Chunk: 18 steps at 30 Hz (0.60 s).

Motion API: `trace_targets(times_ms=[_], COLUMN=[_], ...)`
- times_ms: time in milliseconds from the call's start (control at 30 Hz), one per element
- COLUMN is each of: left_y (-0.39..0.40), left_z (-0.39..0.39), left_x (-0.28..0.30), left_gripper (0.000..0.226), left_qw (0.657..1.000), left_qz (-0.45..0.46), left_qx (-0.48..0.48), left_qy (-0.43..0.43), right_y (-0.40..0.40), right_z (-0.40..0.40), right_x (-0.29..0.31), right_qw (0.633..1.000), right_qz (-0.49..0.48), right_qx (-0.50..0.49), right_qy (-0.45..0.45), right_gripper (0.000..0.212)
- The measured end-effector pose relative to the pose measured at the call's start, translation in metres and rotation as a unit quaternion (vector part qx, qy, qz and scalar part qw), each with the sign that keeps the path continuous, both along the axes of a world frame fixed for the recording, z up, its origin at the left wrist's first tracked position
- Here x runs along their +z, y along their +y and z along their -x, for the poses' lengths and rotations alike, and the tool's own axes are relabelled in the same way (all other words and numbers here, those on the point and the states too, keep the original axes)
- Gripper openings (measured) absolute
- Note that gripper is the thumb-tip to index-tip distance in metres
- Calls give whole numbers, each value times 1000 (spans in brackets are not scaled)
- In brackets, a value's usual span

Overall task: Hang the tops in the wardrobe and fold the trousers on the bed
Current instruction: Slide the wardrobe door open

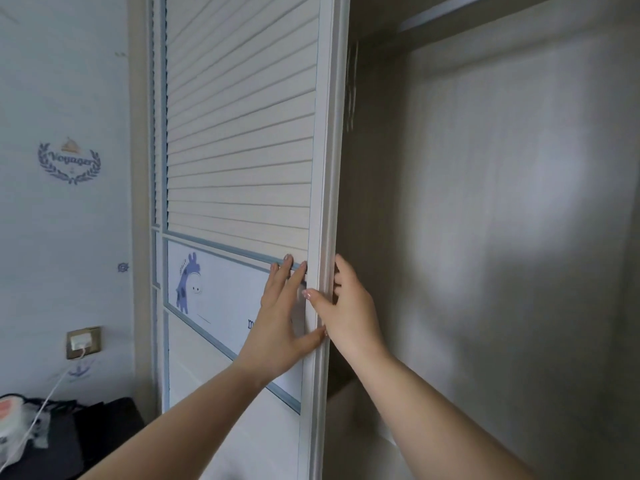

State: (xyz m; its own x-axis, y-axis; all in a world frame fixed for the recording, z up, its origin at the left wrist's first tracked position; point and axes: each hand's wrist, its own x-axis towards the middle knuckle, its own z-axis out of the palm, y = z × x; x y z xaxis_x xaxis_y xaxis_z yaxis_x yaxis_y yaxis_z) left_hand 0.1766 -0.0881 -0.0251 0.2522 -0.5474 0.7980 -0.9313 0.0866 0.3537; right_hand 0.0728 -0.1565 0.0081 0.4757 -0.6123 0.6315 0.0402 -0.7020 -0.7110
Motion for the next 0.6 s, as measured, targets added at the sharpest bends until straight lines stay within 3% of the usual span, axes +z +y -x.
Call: trace_targets(times_ms=[233,600], left_y=[-2,-8], left_z=[-54,-115], left_x=[0,0], left_gripper=[99,99], left_qw=[1000,999], left_qz=[-5,-3], left_qx=[-2,13], left_qy=[12,30], right_y=[-1,-12], right_z=[-60,-122], right_x=[-2,-8], right_qw=[999,999], right_qz=[-25,-27], right_qx=[-16,-16], right_qy=[-20,-13], right_gripper=[56,69])
